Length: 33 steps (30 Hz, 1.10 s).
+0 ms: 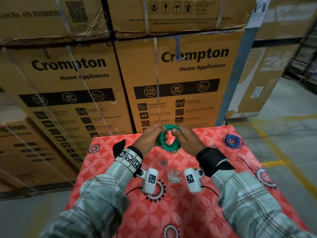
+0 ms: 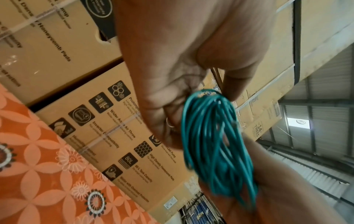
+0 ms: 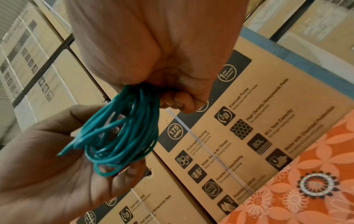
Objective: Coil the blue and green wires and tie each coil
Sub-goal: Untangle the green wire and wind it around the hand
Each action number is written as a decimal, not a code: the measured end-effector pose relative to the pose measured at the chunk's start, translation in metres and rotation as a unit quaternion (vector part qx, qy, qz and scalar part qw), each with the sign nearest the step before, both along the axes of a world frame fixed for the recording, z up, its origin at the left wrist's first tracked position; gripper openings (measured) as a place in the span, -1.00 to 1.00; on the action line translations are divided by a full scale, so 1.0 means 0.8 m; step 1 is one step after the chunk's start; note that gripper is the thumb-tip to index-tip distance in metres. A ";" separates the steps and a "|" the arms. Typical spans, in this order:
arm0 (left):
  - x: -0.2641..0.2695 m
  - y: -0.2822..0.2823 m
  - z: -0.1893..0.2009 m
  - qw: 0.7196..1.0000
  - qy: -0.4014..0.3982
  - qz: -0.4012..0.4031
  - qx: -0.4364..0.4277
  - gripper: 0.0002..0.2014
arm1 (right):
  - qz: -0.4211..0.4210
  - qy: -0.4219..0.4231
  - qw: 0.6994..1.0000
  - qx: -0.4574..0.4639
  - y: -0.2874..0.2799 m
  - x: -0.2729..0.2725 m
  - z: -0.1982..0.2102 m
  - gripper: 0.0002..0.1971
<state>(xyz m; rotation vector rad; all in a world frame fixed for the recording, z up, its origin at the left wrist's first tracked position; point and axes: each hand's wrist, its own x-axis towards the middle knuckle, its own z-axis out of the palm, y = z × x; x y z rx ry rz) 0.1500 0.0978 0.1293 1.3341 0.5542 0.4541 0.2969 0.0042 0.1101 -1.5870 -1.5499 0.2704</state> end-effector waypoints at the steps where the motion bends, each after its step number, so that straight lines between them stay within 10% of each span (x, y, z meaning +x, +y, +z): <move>1: -0.001 0.004 0.001 0.999 0.026 -0.032 -0.015 -0.73 | 0.001 -0.005 1.000 -0.004 -0.003 0.000 -0.003 -0.76; 5: 0.007 0.010 0.004 0.987 0.116 -0.115 -0.011 -0.39 | 0.008 -0.013 1.000 -0.019 -0.016 0.000 -0.020 -0.75; 9: 0.014 0.000 -0.015 0.988 0.089 -0.126 -0.030 -0.57 | -0.010 -0.041 0.998 -0.047 -0.025 0.015 -0.036 -0.38; 14: 0.034 -0.024 -0.020 0.984 0.088 -0.130 -0.086 -0.42 | -0.033 -0.036 0.995 -0.086 -0.048 0.033 -0.047 -0.65; 29: 0.139 -0.127 -0.121 0.992 0.116 -0.042 -0.010 -0.64 | -0.123 0.081 0.985 -0.085 -0.152 0.088 -0.139 -0.54; 33: 0.169 -0.145 -0.150 0.990 0.140 -0.009 -0.017 -0.60 | -0.196 0.232 0.943 -0.134 -0.194 0.118 -0.164 -0.50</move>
